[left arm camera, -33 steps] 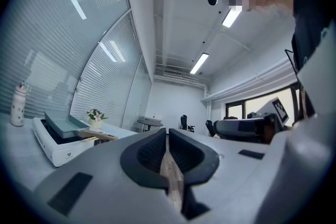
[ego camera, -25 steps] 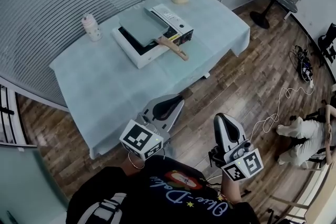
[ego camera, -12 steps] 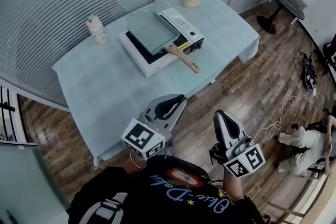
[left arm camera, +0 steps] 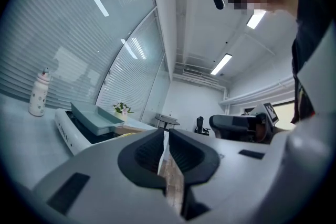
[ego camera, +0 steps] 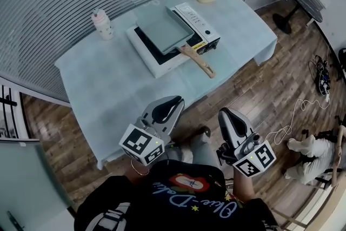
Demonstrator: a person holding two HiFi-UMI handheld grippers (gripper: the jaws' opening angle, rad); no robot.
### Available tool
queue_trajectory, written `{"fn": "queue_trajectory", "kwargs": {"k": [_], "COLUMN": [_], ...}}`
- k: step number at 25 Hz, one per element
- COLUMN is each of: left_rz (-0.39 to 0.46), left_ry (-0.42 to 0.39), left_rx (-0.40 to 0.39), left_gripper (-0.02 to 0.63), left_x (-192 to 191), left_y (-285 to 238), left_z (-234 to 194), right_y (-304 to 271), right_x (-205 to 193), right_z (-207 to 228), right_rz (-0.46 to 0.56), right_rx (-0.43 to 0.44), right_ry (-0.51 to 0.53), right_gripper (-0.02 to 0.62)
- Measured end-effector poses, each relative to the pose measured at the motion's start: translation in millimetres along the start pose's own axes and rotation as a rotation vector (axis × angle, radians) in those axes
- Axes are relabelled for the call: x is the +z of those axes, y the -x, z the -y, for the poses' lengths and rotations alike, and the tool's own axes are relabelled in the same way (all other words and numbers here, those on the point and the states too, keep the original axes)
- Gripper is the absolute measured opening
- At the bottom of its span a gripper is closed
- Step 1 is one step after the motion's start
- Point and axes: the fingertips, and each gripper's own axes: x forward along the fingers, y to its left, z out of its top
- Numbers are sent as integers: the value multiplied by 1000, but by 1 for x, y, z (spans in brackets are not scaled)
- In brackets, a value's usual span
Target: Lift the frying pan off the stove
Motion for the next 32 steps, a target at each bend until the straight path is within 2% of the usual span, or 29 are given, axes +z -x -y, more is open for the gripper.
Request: {"fn": "queue_trajectory", "kwargs": {"k": [4,8,12,17,22,32], "left_rz": [-2,21,28,47,63,117], "left_ry": [27,30,21,41,152,374], "left_rx": [79,214,280,355,385,446], "left_gripper": [9,11,11,31,76,192], "left_x": [-6,3,12,16,10,-8], "left_y": [-2,-4,-26,-52,-78,-111], "left_z": [-22,-45,-54,-66,-77,-99], "right_y": [-23,-50,-69,-90,-105,-125], "right_x": [-3,9,23,18,16,-5], "right_z": [22,46,69,89,113,133], "right_rz": [-34,-49,-58,-118,-171,-312], "right_rx": [46,141,215,340,411,575], "right_ry": [-31,-41,-37,-57,-91,-158], "right_gripper": [3,3,3,12,52,110]}}
